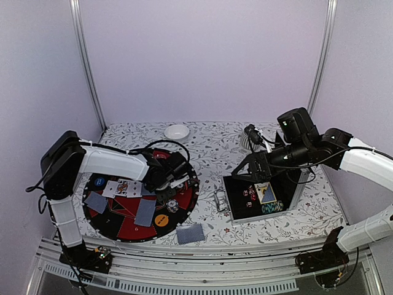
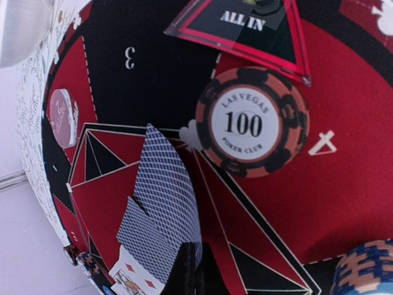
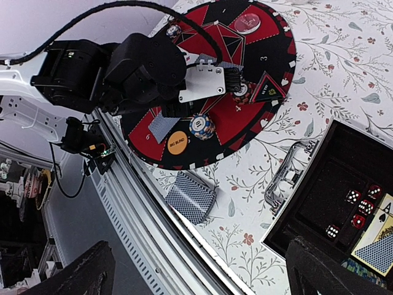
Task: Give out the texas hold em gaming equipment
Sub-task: Place the poker card in the community card area, then reset both arms
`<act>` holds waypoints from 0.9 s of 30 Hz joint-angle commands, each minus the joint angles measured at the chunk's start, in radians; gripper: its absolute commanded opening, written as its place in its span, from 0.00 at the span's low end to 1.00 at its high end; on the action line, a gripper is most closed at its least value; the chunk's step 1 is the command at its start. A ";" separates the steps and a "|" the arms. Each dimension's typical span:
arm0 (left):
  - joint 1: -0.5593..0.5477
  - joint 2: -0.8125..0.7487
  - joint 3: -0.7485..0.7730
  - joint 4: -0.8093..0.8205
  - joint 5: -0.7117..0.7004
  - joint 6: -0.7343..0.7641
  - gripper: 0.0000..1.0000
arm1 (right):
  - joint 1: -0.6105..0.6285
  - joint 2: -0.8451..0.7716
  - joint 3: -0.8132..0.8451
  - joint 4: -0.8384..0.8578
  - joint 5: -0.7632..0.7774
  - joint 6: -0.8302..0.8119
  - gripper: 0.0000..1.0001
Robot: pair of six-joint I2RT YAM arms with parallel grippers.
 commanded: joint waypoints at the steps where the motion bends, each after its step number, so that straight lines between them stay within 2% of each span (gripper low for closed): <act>1: -0.016 0.000 -0.033 -0.008 0.049 -0.033 0.00 | 0.001 0.006 -0.005 0.025 -0.025 -0.007 0.99; 5: -0.017 -0.002 -0.040 0.006 0.068 -0.034 0.00 | 0.001 0.000 -0.008 0.026 -0.027 -0.006 0.99; 9: -0.018 -0.015 -0.044 0.003 0.069 -0.035 0.26 | 0.001 -0.006 -0.011 0.027 -0.025 -0.004 0.99; 14: -0.019 -0.066 -0.050 0.000 0.089 -0.034 0.45 | 0.000 -0.011 -0.009 0.033 -0.012 -0.004 0.99; 23: 0.001 -0.194 -0.047 -0.006 0.142 -0.025 0.53 | -0.007 0.006 0.080 0.037 0.023 -0.047 0.99; 27: 0.070 -0.276 -0.025 0.032 0.218 -0.043 0.56 | -0.089 0.022 0.178 0.082 0.060 -0.115 0.99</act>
